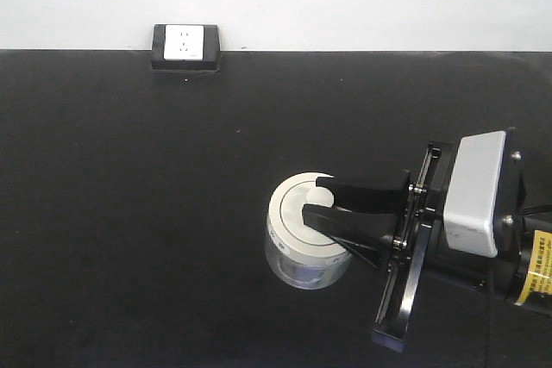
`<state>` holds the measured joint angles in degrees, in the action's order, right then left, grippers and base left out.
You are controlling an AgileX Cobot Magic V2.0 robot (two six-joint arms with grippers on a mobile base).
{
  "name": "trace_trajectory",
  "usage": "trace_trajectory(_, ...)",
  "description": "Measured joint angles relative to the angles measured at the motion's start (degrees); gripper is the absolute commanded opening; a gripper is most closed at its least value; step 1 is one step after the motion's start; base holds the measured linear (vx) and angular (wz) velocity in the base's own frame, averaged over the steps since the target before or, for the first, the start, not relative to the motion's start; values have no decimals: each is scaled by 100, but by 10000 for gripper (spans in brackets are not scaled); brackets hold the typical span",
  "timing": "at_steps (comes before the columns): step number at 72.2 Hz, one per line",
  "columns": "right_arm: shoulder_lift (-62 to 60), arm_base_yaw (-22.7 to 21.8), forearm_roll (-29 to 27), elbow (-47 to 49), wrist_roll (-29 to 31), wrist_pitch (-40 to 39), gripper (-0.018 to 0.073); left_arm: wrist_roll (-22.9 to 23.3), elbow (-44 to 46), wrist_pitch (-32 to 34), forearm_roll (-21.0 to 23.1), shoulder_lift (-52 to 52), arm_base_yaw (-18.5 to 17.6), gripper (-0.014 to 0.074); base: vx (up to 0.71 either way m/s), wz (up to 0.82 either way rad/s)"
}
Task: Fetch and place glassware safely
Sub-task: 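Keep holding the jar as the base stops at the black bench, then lower the jar onto the black benchtop with the right gripper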
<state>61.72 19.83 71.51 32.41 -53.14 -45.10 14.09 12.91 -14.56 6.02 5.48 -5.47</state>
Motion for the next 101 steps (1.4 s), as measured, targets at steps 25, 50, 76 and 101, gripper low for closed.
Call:
trace_trajectory(25,0,0,-28,0,7,-5,-3,0,0,0,0,0,0,-7,0,0)
trace_trajectory(50,473,0,-2505,0,1266,1131,-3,0,0,0,0,0,0,-7,0,0)
trace_trajectory(76,2461,0,-5013,11,3549,441,1,0,0,0,0,0,0,-7,0,0)
trace_trajectory(101,4148,0,-5142,37,4021,-1230,20,0,0,0,0,0,0,-7,0,0)
